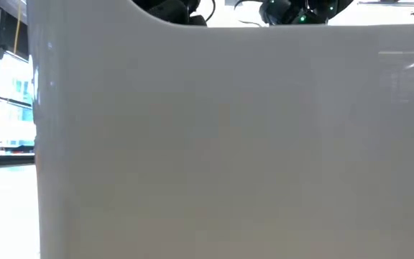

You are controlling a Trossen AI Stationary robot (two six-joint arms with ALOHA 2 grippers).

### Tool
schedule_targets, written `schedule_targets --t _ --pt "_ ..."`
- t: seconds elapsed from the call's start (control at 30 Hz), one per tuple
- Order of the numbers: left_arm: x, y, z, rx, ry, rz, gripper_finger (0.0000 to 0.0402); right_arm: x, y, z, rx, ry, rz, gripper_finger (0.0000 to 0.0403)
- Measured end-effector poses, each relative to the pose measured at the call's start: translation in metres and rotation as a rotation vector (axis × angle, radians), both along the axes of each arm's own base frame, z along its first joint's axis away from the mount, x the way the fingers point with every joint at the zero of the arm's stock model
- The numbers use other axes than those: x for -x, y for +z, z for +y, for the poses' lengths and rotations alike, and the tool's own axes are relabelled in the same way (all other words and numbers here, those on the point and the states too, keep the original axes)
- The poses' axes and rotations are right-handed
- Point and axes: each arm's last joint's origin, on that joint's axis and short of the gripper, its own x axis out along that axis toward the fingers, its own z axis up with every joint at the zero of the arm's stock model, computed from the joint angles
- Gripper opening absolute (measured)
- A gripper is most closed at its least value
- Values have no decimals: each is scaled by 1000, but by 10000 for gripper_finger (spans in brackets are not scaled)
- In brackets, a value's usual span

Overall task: Sort & place blocks by color
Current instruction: Put the yellow game piece into the transparent bin

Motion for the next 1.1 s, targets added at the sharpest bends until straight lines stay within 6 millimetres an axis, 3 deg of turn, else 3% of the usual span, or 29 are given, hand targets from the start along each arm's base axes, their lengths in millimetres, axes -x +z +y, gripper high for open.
schedule_targets --t 0.37,0.77,0.93,1.1 --pt "22 45 17 -34 69 -140 213 18 2 -34 -29 -66 -57 195" --pt "59 91 45 -81 194 -286 213 47 4 -73 -107 -151 -118 195" --pt "73 103 56 -136 279 -314 213 41 19 -87 -110 -117 -102 195" --pt "83 105 69 -241 363 -281 213 31 18 -98 -198 -121 18 195"
